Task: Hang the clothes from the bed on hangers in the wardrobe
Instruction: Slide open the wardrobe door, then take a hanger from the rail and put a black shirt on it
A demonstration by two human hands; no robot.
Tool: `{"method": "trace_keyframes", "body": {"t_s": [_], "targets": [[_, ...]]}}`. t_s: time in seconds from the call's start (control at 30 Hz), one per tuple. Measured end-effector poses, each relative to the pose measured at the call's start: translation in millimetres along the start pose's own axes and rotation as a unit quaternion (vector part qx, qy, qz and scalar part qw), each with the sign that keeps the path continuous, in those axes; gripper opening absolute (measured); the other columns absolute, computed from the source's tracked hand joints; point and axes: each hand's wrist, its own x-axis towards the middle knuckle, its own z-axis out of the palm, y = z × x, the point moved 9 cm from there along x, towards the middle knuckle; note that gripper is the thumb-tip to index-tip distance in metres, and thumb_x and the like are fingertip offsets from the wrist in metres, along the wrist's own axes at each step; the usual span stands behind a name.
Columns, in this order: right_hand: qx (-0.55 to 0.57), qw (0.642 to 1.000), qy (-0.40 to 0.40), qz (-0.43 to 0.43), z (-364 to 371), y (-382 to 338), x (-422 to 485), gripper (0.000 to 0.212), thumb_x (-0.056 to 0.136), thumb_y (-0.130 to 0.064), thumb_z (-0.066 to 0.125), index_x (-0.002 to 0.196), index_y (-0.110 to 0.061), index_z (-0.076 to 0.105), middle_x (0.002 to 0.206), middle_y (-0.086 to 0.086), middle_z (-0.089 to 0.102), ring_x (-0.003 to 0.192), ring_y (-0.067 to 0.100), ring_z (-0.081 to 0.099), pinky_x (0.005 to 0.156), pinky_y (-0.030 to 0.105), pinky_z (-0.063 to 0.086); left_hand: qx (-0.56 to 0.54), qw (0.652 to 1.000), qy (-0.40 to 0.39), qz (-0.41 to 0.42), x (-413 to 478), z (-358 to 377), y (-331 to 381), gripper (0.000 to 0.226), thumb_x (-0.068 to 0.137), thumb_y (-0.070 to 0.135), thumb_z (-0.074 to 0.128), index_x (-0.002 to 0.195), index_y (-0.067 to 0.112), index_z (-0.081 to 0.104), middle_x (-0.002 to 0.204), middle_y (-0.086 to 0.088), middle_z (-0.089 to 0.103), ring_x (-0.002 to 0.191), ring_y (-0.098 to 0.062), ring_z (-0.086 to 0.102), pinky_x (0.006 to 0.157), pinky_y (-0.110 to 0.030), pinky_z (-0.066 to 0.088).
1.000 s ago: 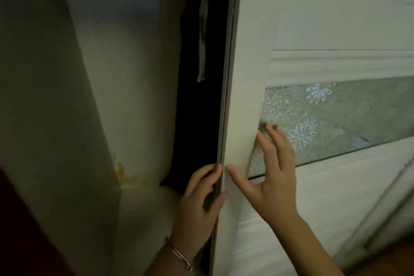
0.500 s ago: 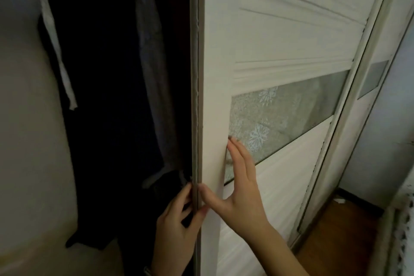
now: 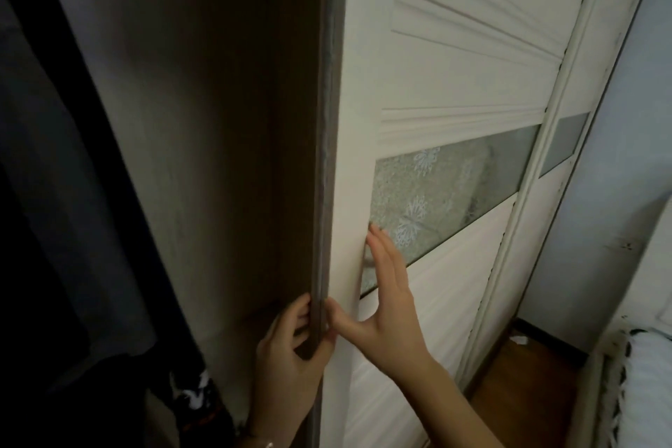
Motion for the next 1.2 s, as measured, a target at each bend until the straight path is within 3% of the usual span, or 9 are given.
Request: {"method": "trace_keyframes", "body": {"t_s": [0.1,0.4,0.6,0.7,0.87,0.93,1.0,1.13,1.2], "targets": [[0.009,1.0,0.004,0.011,8.9,-5.2,-2.9,0.085,0.069,-0.046,0.061,0.139,-0.031,0.015,0.148,-0.012,0.02,0.143,-0.002,0.007,0.113,0.007,0.006,0.002,1.0,0.004,-0.01,-0.7,-3.7,-1.7,0.058,0.07,-0.003,0.072,0.098,0.042,0.05,0.094,0.018,0.057,0.09,-0.008,0.063,0.084,-0.033,0.052],[0.005,1.0,0.03,0.005,4.8,1.2,-2.4,0.083,0.07,-0.045,0.062,0.138,-0.018,0.024,0.147,-0.004,0.026,0.141,0.014,0.021,0.116,0.016,0.015,0.055,0.997,-0.037,0.043,-3.5,-0.3,18.3,0.056,0.074,0.011,0.071,0.095,0.053,0.042,0.098,0.026,0.054,0.089,0.01,0.06,0.074,-0.004,0.049],[-0.006,1.0,0.018,0.001,0.7,1.5,-5.6,0.08,0.073,-0.048,0.062,0.139,-0.018,0.029,0.147,-0.002,0.033,0.138,0.016,0.03,0.113,0.031,0.03,0.067,0.995,-0.065,0.028,-5.4,-2.0,19.5,0.036,0.076,0.019,0.07,0.085,0.046,0.047,0.09,0.019,0.058,0.083,0.01,0.059,0.062,-0.006,0.048],[-0.03,0.998,0.049,-0.03,-7.3,-13.5,-10.0,0.073,0.075,-0.042,0.063,0.136,-0.015,0.033,0.135,0.001,0.044,0.126,0.012,0.041,0.106,0.026,0.036,0.092,0.993,-0.067,0.026,-7.6,-13.4,22.5,0.031,0.08,0.02,0.066,0.085,0.047,0.051,0.091,0.016,0.064,0.09,0.004,0.06,0.068,-0.008,0.049],[-0.09,0.965,0.178,-0.17,-22.5,-85.5,-11.6,0.04,0.081,-0.021,0.059,0.117,-0.009,0.048,0.116,0.005,0.05,0.107,0.021,0.051,0.092,0.032,0.042,0.093,0.995,-0.023,0.037,-16.0,-79.0,63.0,0.018,0.081,0.024,0.064,0.075,0.041,0.061,0.074,0.009,0.07,0.08,0.0,0.065,0.068,-0.008,0.049],[-0.03,0.969,0.15,-0.193,-13.2,-116.5,1.3,0.034,0.083,-0.019,0.056,0.115,-0.011,0.049,0.109,-0.001,0.051,0.101,0.016,0.053,0.089,0.027,0.042,0.059,0.997,-0.002,0.04,-20.0,-118.2,90.1,0.003,0.073,0.038,0.067,0.074,0.041,0.068,0.078,0.01,0.073,0.077,-0.004,0.069,0.073,-0.018,0.053],[0.016,0.977,0.1,-0.187,4.3,-145.9,23.1,0.034,0.083,-0.023,0.054,0.115,-0.017,0.049,0.105,-0.008,0.051,0.099,0.009,0.052,0.087,0.017,0.04,0.028,0.997,0.032,0.057,-21.3,-165.0,122.8,0.009,0.069,0.042,0.072,0.077,0.043,0.069,0.081,0.008,0.074,0.076,-0.007,0.07,0.075,-0.023,0.054],[0.12,0.975,0.036,-0.184,32.2,-209.3,71.8,0.03,0.083,-0.033,0.049,0.112,-0.03,0.052,0.096,-0.024,0.052,0.097,-0.009,0.05,0.087,0.004,0.04,0.022,0.979,0.141,0.148,-10.0,-265.6,194.1,0.009,0.073,0.014,0.072,0.075,0.022,0.069,0.075,0.007,0.074,0.061,-0.003,0.068,0.064,-0.01,0.054],[0.163,0.968,0.03,-0.188,36.2,-242.5,97.7,0.028,0.082,-0.037,0.047,0.109,-0.032,0.052,0.098,-0.029,0.052,0.099,-0.01,0.053,0.084,0.006,0.044,0.044,0.966,0.177,0.182,2.4,-306.5,226.1,0.018,0.08,0.007,0.061,0.081,0.024,0.066,0.08,0.008,0.073,0.066,-0.001,0.067,0.067,-0.013,0.054]]}}
